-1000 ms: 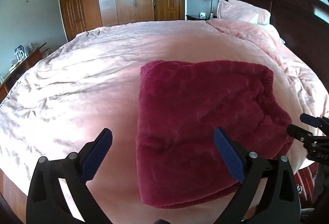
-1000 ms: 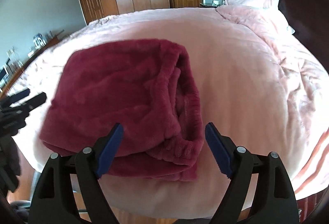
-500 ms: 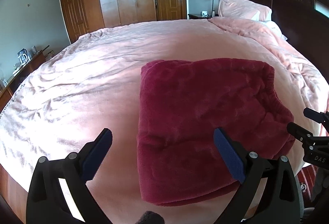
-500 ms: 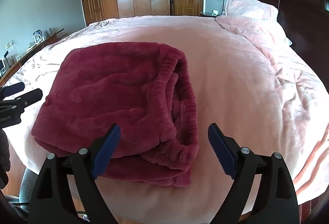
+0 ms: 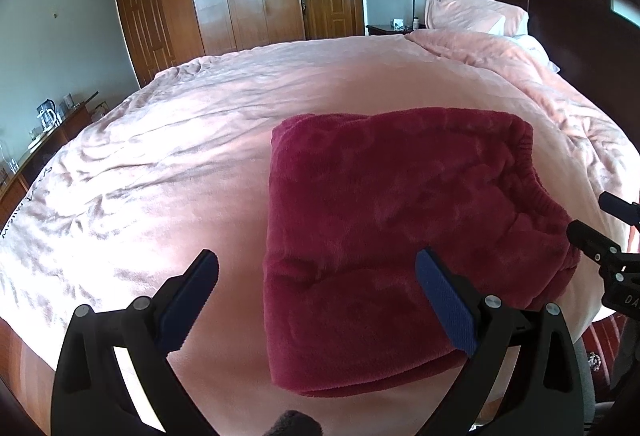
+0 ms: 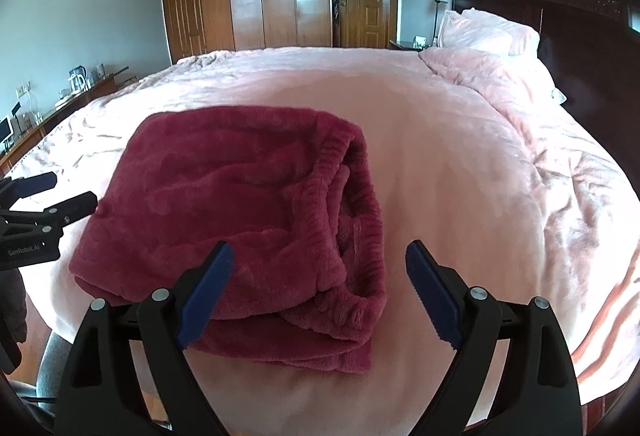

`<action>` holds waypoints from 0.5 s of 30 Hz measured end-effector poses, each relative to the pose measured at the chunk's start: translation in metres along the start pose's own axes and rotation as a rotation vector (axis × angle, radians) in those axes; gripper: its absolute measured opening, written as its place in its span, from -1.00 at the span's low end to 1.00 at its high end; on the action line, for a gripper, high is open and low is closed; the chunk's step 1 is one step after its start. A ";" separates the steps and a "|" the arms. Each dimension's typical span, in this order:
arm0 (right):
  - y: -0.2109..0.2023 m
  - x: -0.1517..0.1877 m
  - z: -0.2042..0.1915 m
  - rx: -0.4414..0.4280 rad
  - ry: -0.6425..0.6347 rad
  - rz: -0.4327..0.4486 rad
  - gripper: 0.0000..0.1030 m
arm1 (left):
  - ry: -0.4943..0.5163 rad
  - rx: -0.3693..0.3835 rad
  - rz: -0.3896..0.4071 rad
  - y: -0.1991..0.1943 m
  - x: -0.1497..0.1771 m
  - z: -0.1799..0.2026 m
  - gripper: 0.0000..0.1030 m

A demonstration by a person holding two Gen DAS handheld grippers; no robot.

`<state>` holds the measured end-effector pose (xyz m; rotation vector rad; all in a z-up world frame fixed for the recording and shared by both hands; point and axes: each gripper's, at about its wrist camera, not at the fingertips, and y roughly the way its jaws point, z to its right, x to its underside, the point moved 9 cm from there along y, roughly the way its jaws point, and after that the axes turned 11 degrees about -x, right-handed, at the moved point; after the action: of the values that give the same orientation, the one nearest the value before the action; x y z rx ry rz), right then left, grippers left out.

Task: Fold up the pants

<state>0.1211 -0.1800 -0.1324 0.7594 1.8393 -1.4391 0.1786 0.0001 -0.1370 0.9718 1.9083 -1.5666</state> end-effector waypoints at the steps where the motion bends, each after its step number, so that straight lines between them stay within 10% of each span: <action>1: -0.002 -0.002 -0.001 0.000 -0.003 0.010 0.73 | 0.000 0.000 0.003 -0.001 0.000 0.000 0.90; 15: -0.009 -0.006 -0.012 -0.015 -0.017 0.032 0.88 | 0.010 -0.012 0.020 -0.008 -0.004 0.003 0.90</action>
<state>0.1155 -0.1710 -0.1205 0.7632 1.8150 -1.4058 0.1748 -0.0044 -0.1303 0.9921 1.9074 -1.5400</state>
